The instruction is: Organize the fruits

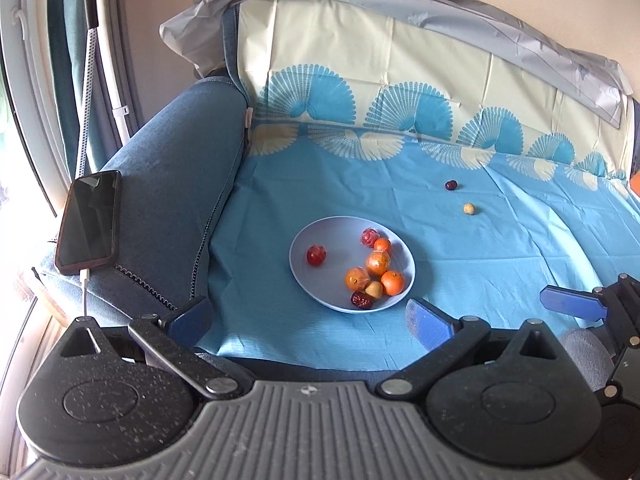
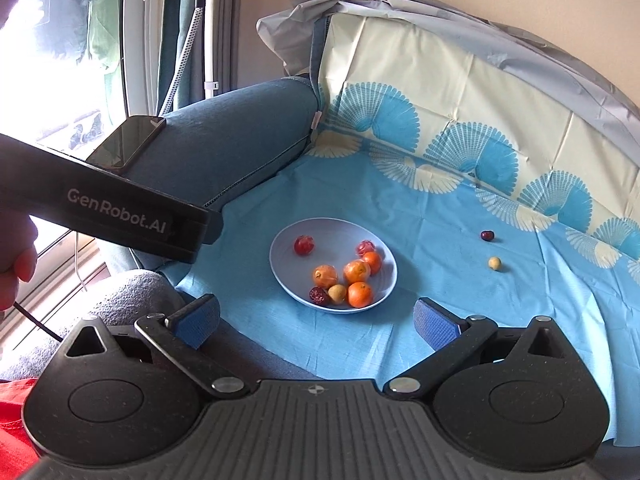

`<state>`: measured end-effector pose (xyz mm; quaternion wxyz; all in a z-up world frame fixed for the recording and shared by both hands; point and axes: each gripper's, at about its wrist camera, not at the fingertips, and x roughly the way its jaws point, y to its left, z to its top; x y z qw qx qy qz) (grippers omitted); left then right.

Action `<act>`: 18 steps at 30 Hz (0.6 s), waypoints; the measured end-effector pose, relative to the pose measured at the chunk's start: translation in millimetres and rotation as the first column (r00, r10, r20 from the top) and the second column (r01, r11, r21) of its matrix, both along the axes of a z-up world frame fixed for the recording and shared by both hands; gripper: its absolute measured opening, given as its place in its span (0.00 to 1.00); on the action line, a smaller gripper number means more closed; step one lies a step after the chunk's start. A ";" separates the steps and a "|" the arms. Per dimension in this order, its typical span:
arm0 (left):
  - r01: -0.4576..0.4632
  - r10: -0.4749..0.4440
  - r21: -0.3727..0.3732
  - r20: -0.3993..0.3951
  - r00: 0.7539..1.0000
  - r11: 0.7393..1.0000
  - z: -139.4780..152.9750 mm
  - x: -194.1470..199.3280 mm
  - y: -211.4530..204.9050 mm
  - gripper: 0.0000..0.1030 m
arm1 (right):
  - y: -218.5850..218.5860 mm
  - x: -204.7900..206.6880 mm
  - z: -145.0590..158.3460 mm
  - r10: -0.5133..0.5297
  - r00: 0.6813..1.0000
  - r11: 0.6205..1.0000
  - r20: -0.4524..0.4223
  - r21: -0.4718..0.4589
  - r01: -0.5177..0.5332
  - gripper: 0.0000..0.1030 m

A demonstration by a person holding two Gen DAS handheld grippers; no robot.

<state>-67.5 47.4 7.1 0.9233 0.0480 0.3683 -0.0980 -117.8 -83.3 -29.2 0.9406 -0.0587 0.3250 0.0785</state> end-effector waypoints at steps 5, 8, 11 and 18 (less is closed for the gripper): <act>0.004 -0.004 0.008 -0.008 1.000 1.000 -1.3 4.4 -3.2 1.00 | -5.0 4.4 -4.3 -0.003 1.000 1.000 -0.014 0.015 0.003 0.99; 0.004 -0.004 0.013 -0.024 1.000 1.000 -2.0 11.8 -6.5 1.00 | -10.5 8.5 -9.5 -0.014 0.999 0.999 -0.029 0.036 0.015 0.99; 0.000 0.001 0.025 -0.030 1.000 1.000 -3.5 18.9 -11.2 1.00 | -14.7 13.0 -14.8 -0.013 0.999 0.998 -0.039 0.064 0.016 0.99; -0.015 0.019 0.056 -0.075 0.997 0.998 -11.5 44.4 -23.5 1.00 | -35.0 29.5 -25.2 -0.038 0.999 0.987 -0.036 0.156 0.043 0.99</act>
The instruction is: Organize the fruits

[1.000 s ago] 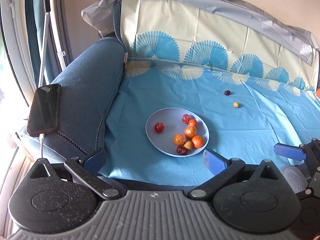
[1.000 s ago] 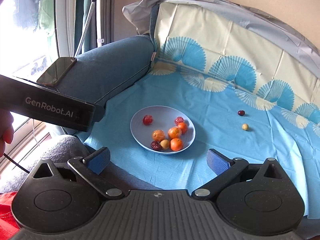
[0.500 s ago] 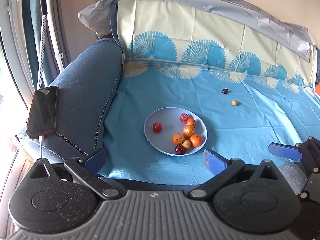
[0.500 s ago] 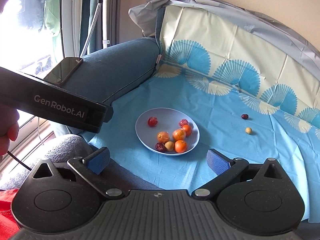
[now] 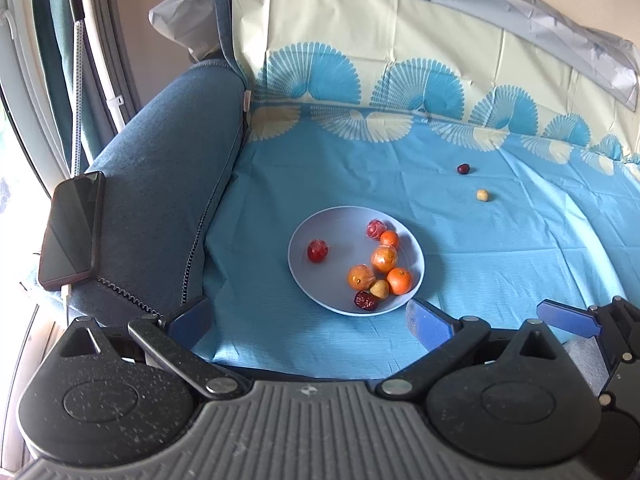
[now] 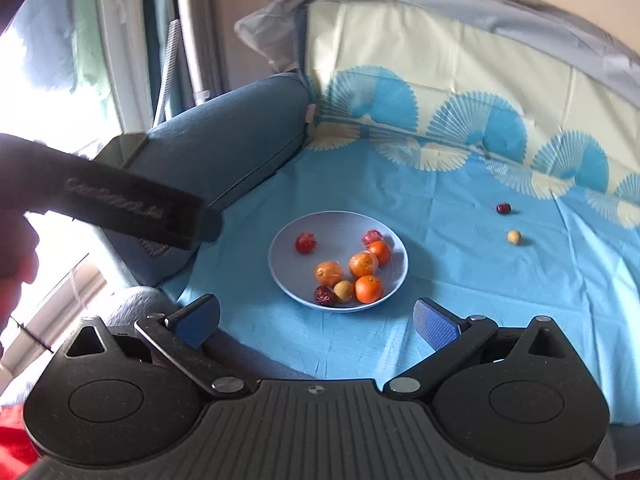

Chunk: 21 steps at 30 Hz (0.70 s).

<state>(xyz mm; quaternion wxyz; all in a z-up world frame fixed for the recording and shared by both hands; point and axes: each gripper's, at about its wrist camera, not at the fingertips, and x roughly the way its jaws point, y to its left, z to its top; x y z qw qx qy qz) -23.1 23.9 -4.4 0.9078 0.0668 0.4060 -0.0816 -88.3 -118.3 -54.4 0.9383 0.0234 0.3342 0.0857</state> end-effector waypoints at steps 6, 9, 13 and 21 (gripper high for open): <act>-0.029 0.028 -0.005 -0.056 0.998 1.000 -4.3 36.1 -12.3 1.00 | -46.5 32.4 -24.2 -0.182 0.983 0.982 0.005 0.049 0.181 0.99; -0.032 0.033 0.019 -0.069 0.997 0.999 -6.8 59.6 -23.8 1.00 | -83.1 64.0 -46.5 -0.285 0.959 0.958 0.013 0.028 0.284 0.99; -0.016 0.021 0.082 -0.062 0.998 0.997 -10.1 94.3 -46.8 1.00 | -141.2 122.0 -88.5 -0.435 0.900 0.900 0.010 0.022 0.435 0.99; 0.014 -0.001 0.116 -0.111 0.994 0.993 -29.6 161.8 -105.8 1.00 | -230.6 251.1 -171.8 -0.569 0.820 0.821 -0.064 0.011 0.571 0.99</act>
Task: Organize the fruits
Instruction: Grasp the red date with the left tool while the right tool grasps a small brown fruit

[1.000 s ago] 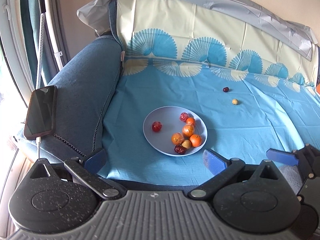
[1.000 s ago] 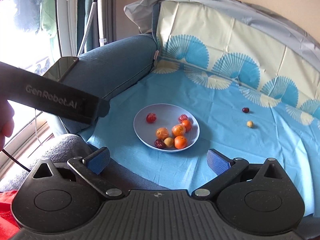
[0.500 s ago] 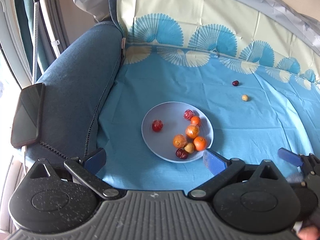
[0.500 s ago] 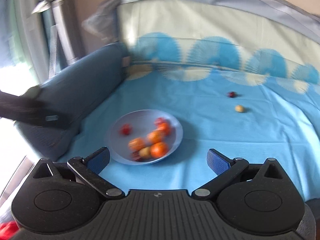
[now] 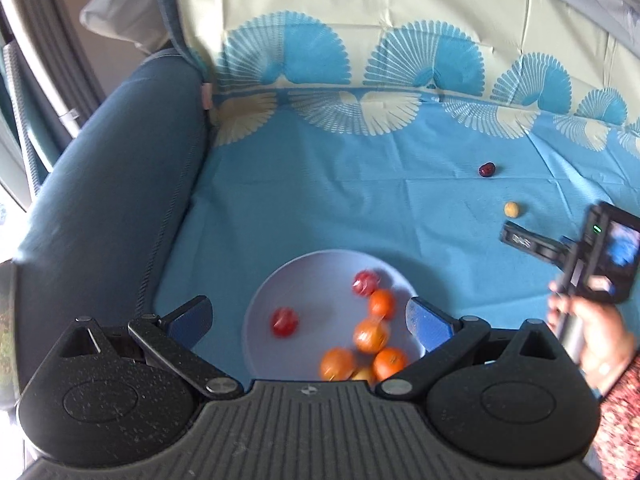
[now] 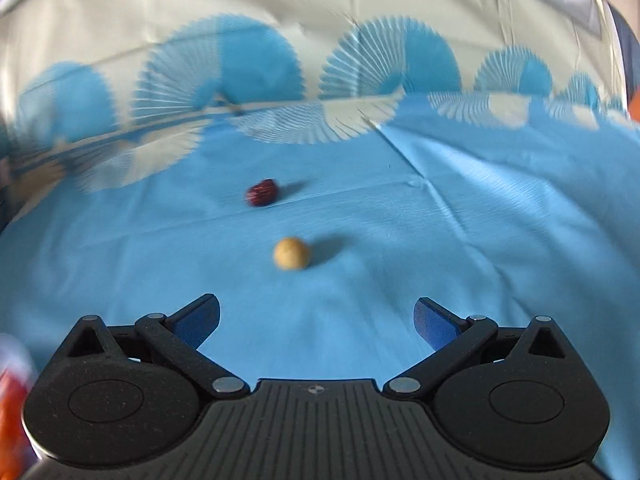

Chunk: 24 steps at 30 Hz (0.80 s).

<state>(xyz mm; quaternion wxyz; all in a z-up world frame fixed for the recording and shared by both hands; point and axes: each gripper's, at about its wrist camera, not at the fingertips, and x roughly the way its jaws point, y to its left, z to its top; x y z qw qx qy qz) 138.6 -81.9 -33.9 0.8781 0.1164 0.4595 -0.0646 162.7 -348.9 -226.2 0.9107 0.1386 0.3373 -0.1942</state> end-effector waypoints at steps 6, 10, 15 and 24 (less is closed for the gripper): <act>0.038 -0.039 -0.019 -0.043 0.998 0.999 -28.6 49.1 -51.3 1.00 | -17.9 38.8 -27.5 -0.052 0.998 0.999 0.025 0.014 0.052 0.99; 0.084 -0.084 0.015 0.011 0.996 0.996 -52.3 87.1 -99.6 1.00 | -11.5 41.5 -26.3 0.042 0.999 0.994 0.022 -0.103 -0.040 0.36; 0.175 -0.172 -0.055 0.067 0.983 0.983 -90.2 140.9 -176.1 1.00 | -61.1 29.8 -25.7 -0.203 0.979 0.974 0.002 -0.102 0.202 0.26; 0.374 -0.367 0.026 -0.142 0.919 0.927 -184.8 219.0 -302.0 1.00 | -113.0 6.7 -31.2 -0.413 0.911 0.910 0.021 -0.030 0.413 0.27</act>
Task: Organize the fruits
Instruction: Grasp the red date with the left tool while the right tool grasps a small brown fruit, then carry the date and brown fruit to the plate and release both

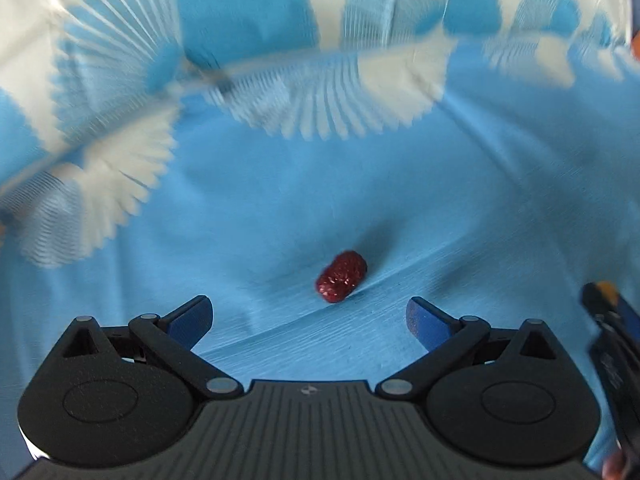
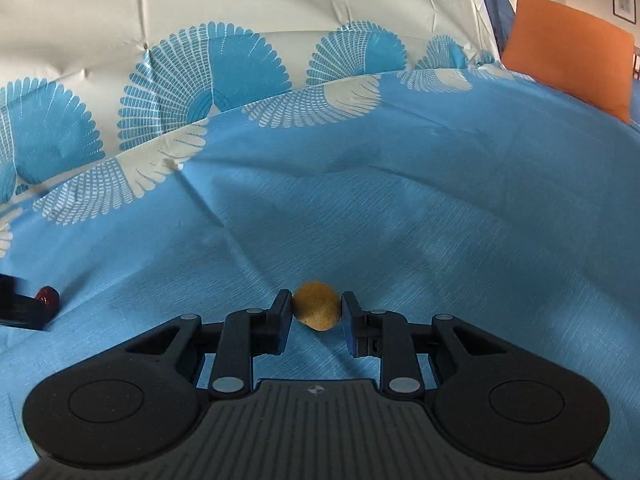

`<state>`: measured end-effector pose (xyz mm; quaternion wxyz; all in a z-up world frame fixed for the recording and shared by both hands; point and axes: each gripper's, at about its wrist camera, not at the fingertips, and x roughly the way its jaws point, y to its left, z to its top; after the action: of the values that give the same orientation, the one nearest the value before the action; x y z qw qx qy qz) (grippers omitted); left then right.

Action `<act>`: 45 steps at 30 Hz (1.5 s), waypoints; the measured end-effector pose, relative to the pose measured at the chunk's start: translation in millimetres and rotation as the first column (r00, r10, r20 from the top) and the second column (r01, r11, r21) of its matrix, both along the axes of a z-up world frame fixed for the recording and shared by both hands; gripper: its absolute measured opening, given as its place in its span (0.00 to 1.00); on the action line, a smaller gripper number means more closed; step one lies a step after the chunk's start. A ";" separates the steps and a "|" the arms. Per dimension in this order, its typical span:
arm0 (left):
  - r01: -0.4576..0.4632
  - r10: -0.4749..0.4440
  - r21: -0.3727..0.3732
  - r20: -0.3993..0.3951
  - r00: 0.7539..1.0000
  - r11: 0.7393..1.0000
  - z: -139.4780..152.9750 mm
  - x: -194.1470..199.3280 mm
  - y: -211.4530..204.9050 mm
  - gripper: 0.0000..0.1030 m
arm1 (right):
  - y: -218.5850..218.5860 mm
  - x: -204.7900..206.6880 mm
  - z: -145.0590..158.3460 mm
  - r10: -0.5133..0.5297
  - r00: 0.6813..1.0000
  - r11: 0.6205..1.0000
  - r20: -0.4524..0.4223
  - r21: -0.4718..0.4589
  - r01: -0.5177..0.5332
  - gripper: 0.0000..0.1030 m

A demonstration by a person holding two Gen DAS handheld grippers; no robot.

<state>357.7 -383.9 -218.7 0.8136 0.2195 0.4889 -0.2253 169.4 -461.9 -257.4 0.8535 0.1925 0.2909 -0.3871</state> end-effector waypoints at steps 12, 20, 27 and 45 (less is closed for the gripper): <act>-0.009 0.015 -0.128 0.043 0.999 0.992 50.5 -47.1 30.8 0.26 | 0.2 -1.8 4.0 -0.003 0.999 1.000 0.041 -0.012 0.004 0.27; -0.103 0.107 -0.124 0.033 0.994 0.987 136.3 -190.0 175.1 0.26 | 46.3 -39.0 45.7 0.102 0.992 0.990 0.072 -0.103 -0.095 0.27; -0.212 0.212 -0.136 -0.013 0.977 0.968 180.5 -300.8 290.3 0.26 | 141.6 -165.5 145.3 0.431 0.893 0.897 0.130 -0.168 -0.409 0.27; -0.285 0.337 -0.313 0.127 0.933 0.906 242.8 -449.0 412.0 0.26 | 313.8 -332.8 239.5 0.743 0.658 0.670 0.122 -0.138 -0.730 0.27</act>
<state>-91.3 28.1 24.1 0.9027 0.0362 0.4048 -0.1410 -163.4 -148.0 -17.9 0.9650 0.0572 0.2559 -0.0018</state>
